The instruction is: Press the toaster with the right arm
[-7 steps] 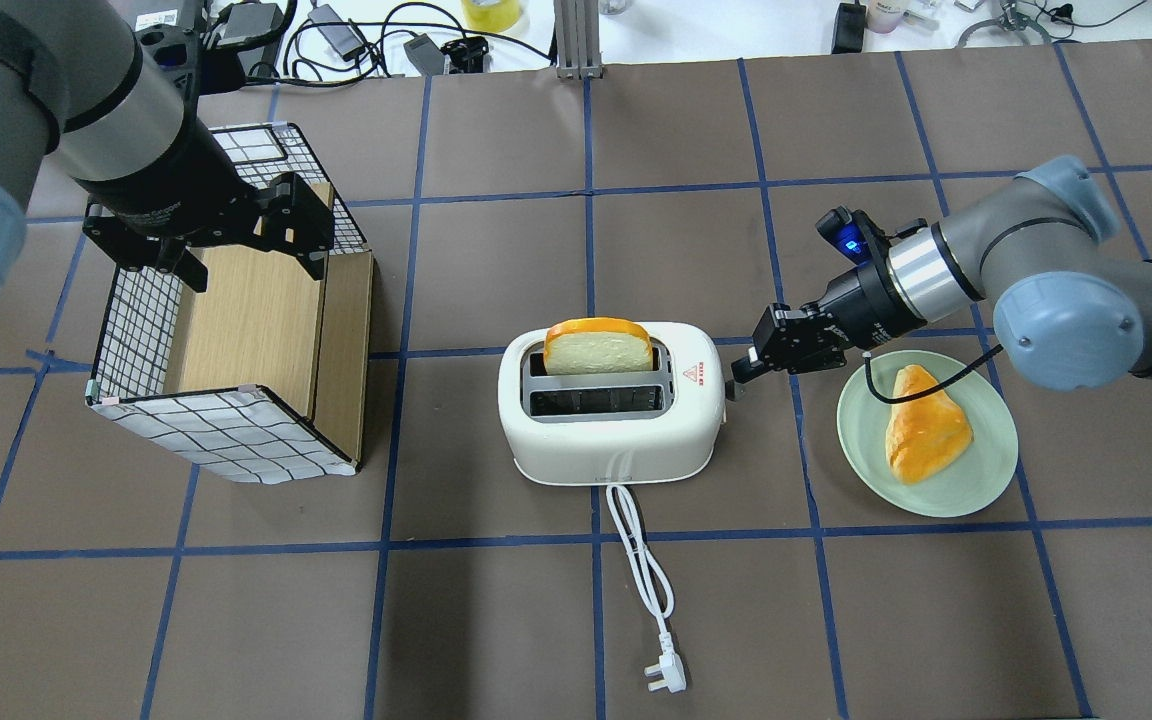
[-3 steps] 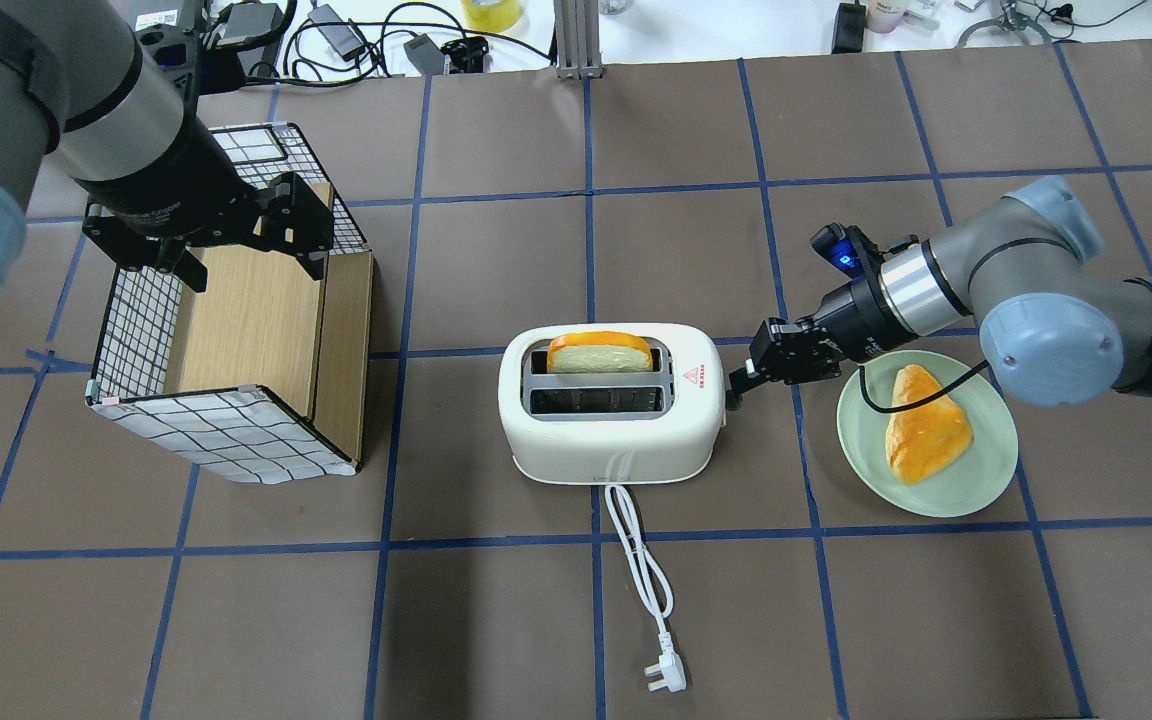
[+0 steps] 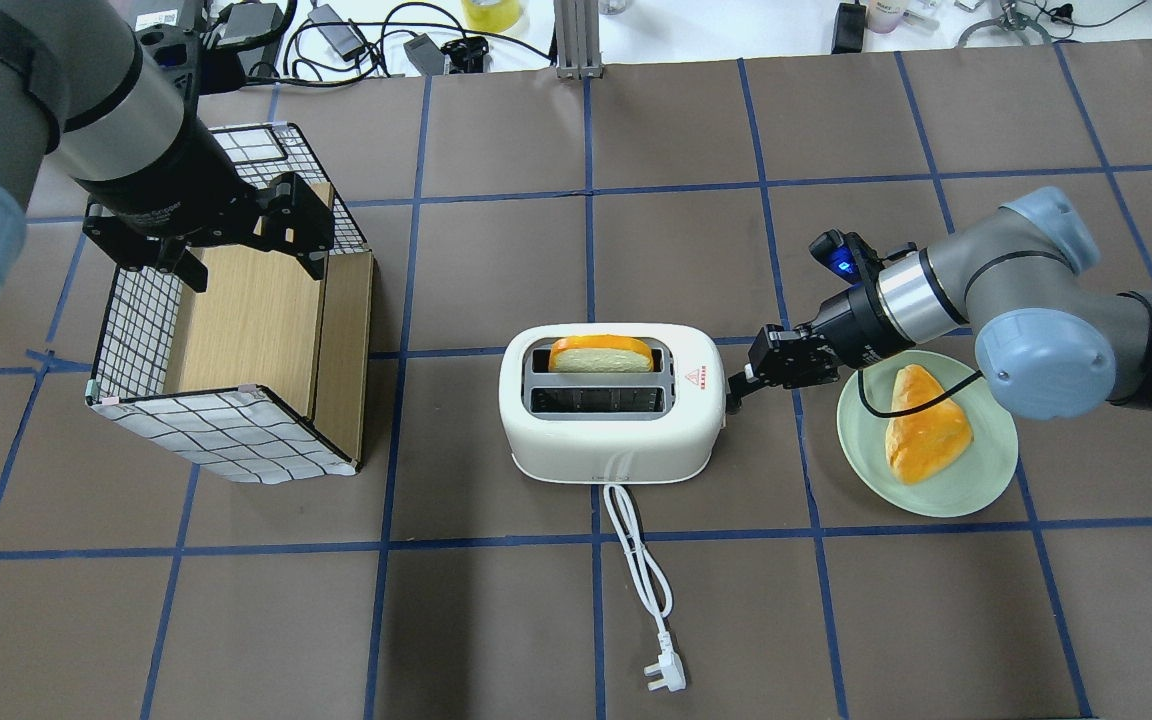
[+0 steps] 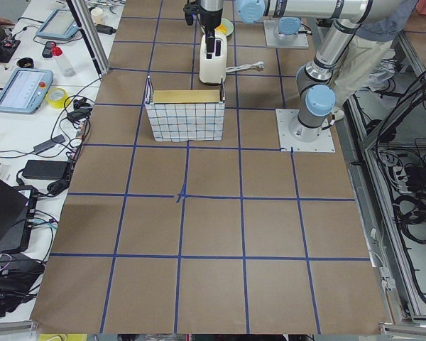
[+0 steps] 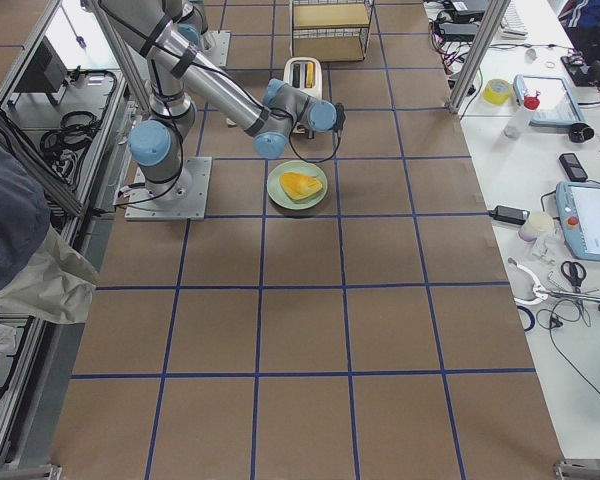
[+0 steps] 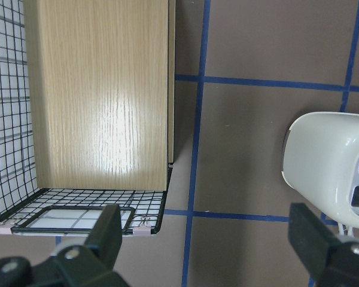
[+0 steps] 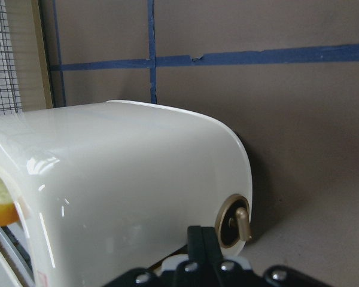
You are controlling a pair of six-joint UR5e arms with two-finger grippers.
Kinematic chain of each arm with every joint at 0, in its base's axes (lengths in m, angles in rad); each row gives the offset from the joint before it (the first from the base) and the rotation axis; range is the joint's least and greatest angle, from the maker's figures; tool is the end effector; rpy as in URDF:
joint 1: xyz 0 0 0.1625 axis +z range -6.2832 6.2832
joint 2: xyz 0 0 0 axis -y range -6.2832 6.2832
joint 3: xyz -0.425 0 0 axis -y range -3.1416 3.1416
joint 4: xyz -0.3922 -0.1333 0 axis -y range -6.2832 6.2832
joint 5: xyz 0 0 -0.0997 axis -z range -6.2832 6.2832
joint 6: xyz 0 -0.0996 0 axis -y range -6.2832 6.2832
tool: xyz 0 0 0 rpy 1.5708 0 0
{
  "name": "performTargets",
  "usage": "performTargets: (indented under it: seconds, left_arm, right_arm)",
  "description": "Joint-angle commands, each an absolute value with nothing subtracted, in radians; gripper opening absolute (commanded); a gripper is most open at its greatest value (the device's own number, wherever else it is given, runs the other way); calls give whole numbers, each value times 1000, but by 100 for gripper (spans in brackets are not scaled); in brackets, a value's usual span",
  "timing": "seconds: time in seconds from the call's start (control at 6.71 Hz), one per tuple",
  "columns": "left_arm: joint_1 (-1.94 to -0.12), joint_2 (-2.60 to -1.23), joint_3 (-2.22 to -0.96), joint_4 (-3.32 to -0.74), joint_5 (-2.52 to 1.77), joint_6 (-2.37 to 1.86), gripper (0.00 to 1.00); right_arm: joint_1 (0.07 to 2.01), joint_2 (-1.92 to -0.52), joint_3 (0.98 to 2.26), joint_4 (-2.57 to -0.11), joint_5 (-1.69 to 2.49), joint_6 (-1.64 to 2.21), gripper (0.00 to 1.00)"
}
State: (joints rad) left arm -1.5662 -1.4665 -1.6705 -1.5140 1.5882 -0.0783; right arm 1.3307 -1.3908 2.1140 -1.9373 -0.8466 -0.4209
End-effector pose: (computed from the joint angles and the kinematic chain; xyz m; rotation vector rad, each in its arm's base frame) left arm -0.1295 -0.4542 0.4937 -0.1303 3.1222 -0.0969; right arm 0.0895 -0.4723 0.2164 -0.0523 2.3510 0.1116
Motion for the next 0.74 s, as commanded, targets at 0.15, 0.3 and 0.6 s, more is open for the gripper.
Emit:
performTargets:
  seconds: [0.15,0.3,0.6]
  left_arm:
    - [-1566,-1466,-1671,-1514,1589,-78,100]
    - [-1566,-1466,-1671,-1514,1589,-78,100]
    - [-1566,-1466,-1671,-1514,1589,-78,100]
  right_arm:
    - [1341,-1469,2012,-1829,-880,-318,0]
    - [1344,-1504,1909,-1710,-964,-286,0]
    - [1353,-1523,1687,-1538,-1146,-223,0]
